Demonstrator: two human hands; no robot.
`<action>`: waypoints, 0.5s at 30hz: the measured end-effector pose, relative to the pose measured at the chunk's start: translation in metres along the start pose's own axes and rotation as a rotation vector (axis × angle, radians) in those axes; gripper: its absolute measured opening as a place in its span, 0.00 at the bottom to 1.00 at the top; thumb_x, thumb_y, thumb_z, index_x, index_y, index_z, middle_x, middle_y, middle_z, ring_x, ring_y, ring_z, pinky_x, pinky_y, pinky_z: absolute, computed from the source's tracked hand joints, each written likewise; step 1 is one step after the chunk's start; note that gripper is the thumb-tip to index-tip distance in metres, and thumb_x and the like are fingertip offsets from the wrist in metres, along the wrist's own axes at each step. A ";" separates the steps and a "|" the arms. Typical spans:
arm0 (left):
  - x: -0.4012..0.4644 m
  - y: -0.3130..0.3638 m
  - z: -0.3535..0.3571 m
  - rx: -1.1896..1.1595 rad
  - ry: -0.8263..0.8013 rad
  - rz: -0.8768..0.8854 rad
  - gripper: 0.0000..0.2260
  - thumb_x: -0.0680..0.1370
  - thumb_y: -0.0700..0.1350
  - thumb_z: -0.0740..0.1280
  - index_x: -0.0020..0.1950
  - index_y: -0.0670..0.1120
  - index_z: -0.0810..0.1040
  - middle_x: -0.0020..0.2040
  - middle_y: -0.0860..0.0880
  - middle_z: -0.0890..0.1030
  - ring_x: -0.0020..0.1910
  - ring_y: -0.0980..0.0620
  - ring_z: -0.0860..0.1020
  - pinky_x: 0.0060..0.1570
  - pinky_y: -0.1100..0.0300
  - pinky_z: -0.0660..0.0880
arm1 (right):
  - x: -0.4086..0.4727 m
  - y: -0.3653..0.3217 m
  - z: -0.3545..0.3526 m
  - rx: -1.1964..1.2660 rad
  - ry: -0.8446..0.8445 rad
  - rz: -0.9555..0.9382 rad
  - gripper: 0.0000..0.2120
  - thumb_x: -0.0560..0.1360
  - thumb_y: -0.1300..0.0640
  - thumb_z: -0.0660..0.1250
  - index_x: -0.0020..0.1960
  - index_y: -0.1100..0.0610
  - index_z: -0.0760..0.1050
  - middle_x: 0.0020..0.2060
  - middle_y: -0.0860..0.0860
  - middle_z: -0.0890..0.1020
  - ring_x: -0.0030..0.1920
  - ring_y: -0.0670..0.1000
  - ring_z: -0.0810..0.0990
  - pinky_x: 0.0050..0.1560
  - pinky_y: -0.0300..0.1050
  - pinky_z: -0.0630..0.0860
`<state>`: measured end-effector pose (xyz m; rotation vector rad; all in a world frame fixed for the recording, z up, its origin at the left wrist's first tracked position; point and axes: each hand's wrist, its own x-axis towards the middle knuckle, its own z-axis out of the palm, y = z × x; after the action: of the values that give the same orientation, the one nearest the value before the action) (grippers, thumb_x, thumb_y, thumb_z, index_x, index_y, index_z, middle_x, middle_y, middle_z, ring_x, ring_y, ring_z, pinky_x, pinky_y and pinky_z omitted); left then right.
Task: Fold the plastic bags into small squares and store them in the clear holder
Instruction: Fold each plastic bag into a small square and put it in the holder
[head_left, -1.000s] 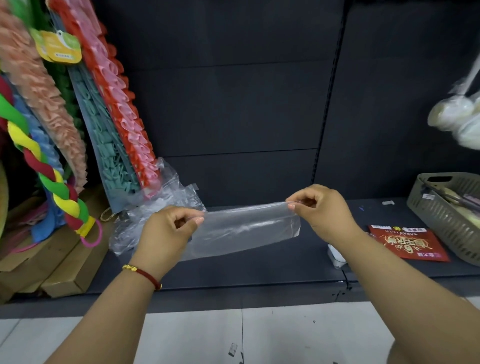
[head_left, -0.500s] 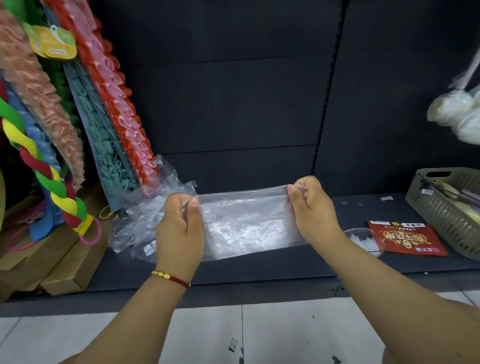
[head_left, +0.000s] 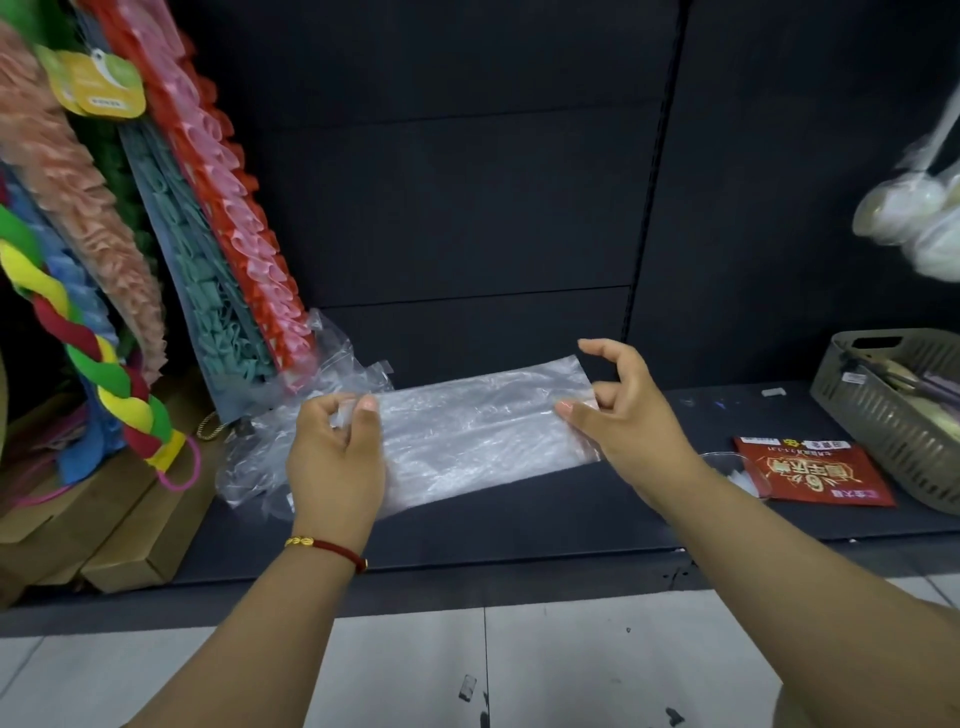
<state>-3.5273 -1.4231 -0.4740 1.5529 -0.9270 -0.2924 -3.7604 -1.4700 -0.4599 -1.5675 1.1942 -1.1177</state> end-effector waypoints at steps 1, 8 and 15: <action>0.000 0.000 -0.001 0.007 -0.019 -0.015 0.07 0.80 0.50 0.65 0.56 0.49 0.72 0.35 0.51 0.77 0.34 0.52 0.75 0.38 0.59 0.72 | 0.000 -0.001 0.000 -0.007 0.009 -0.018 0.25 0.76 0.60 0.70 0.65 0.42 0.64 0.37 0.67 0.77 0.31 0.49 0.75 0.35 0.38 0.74; 0.006 0.007 -0.016 -0.173 -0.355 -0.095 0.32 0.79 0.45 0.68 0.76 0.62 0.56 0.30 0.51 0.68 0.24 0.60 0.70 0.43 0.64 0.74 | 0.005 0.001 -0.005 0.000 0.044 -0.037 0.21 0.76 0.57 0.70 0.60 0.37 0.66 0.31 0.55 0.76 0.34 0.46 0.76 0.41 0.37 0.76; 0.008 0.009 -0.029 -0.256 -0.539 -0.107 0.06 0.75 0.30 0.67 0.45 0.39 0.81 0.33 0.53 0.83 0.33 0.61 0.79 0.36 0.74 0.73 | 0.007 -0.001 -0.007 -0.022 0.006 -0.054 0.09 0.80 0.62 0.62 0.48 0.49 0.76 0.26 0.49 0.75 0.28 0.45 0.71 0.33 0.36 0.70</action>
<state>-3.5064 -1.4073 -0.4568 1.3056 -1.1667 -0.9032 -3.7655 -1.4778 -0.4559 -1.6230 1.1776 -1.1482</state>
